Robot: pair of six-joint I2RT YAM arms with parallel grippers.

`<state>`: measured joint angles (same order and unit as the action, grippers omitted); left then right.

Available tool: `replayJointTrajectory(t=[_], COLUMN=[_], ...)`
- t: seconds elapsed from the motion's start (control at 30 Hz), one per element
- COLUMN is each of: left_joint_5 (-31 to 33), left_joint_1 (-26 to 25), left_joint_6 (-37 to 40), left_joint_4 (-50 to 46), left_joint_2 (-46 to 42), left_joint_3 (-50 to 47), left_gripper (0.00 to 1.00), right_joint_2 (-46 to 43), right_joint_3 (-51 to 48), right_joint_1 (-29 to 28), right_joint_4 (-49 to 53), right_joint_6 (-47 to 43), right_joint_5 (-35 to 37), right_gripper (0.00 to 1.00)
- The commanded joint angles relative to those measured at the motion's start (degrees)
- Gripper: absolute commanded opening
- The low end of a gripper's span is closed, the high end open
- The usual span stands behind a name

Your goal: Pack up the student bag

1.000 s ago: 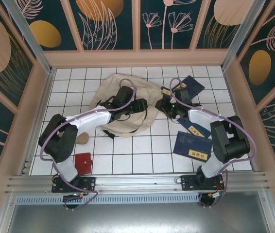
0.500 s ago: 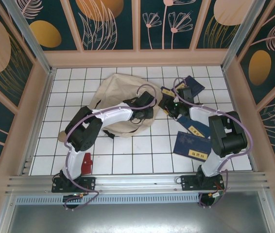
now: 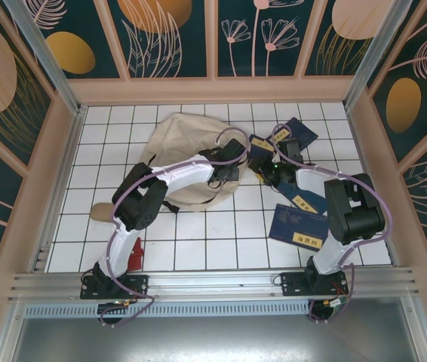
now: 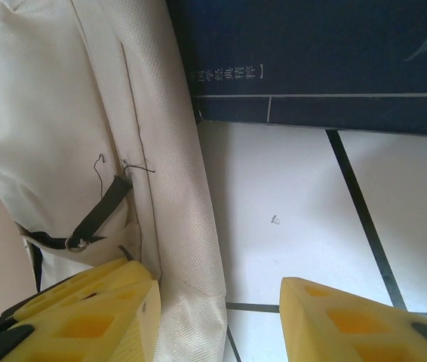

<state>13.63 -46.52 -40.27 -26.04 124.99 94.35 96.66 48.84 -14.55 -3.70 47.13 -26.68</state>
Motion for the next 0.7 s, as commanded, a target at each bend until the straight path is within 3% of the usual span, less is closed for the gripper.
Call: replayJointTrajectory(t=[0.0,0.1,0.17,0.3,0.67], left_joint_5=[3.5,3.9,3.8,2.9,3.8], left_joint_1=[0.1,0.0,0.1,0.1,0.0], left_joint_6=[-0.3,-0.4,-0.2,0.0,-1.0], left_joint_4=[-3.1,-3.0,-3.0,-3.4,-6.7], left_joint_2=[1.2,1.0,1.3,2.6,3.7], left_joint_3=[1.9,2.2,2.5,3.3,5.1], left_gripper=[0.13,0.11,0.17,0.19,0.19], right_joint_2=[-2.4,-2.5,-2.5,-2.3,-1.6], right_joint_3=[-1.1,-1.3,-1.3,-1.1,-0.9], right_joint_1=[0.1,-0.2,-0.3,-0.8,-1.6], right_joint_4=[-1.3,-1.4,-1.5,-1.7,-2.3], right_joint_6=[1.1,1.2,1.3,1.3,1.8], right_joint_5=[-0.5,-0.4,-0.4,-0.9,-1.8], right_gripper=[0.46,0.46,0.46,0.46,0.46])
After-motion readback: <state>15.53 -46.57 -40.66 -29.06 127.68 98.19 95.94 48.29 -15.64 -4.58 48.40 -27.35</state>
